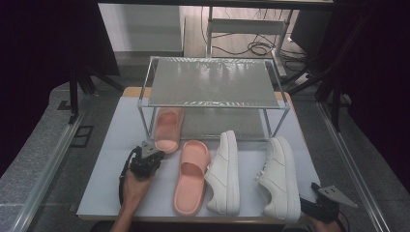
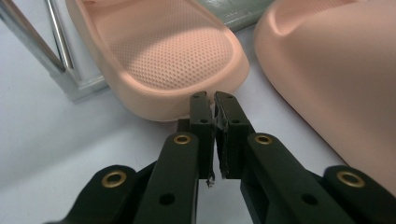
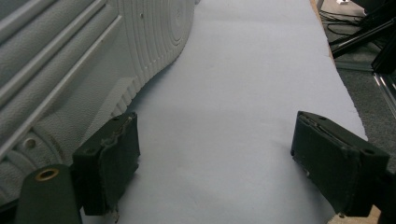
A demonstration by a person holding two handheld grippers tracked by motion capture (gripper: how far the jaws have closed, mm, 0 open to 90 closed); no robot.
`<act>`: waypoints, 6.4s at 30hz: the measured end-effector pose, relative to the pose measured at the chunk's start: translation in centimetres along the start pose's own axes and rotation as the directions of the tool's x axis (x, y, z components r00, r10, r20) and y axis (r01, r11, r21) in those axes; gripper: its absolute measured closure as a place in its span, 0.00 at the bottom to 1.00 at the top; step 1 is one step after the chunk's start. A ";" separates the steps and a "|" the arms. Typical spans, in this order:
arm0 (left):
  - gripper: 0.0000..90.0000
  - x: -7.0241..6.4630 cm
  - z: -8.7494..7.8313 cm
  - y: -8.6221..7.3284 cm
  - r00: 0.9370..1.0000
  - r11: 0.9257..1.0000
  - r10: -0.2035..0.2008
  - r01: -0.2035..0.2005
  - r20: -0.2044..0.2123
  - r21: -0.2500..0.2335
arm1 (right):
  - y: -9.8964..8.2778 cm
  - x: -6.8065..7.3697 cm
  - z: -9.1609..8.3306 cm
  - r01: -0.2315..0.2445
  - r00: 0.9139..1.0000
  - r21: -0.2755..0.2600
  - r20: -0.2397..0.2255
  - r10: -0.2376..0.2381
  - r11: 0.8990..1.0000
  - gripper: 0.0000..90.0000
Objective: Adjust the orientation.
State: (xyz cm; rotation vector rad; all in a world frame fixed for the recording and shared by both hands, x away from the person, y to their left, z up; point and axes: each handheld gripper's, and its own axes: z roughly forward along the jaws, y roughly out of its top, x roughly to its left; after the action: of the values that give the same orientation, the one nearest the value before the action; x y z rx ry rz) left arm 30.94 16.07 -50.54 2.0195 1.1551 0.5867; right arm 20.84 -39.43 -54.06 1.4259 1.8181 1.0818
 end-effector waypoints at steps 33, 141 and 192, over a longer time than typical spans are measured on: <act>0.95 2.0 4.6 3.4 0.997 0.999 -0.024 0.026 -0.068 0.037 | 0.0 0.0 0.0 0.002 1.000 0.000 -0.001 -0.002 1.000 0.17; 0.83 -4.8 -1.8 2.4 0.979 0.999 -0.032 0.032 0.203 -0.001 | 0.0 0.0 0.0 -0.002 1.000 -0.003 0.001 0.002 1.000 0.17; 0.83 -2.2 1.3 9.5 0.989 0.990 -0.117 0.124 0.094 -0.069 | 0.0 0.0 0.0 0.004 1.000 0.000 -0.001 -0.004 1.000 0.17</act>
State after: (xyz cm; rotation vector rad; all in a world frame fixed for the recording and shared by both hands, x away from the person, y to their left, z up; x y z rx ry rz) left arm 35.89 10.51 -44.07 1.8790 1.1743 0.4667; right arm 20.83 -39.45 -54.08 1.4209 1.8207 1.0811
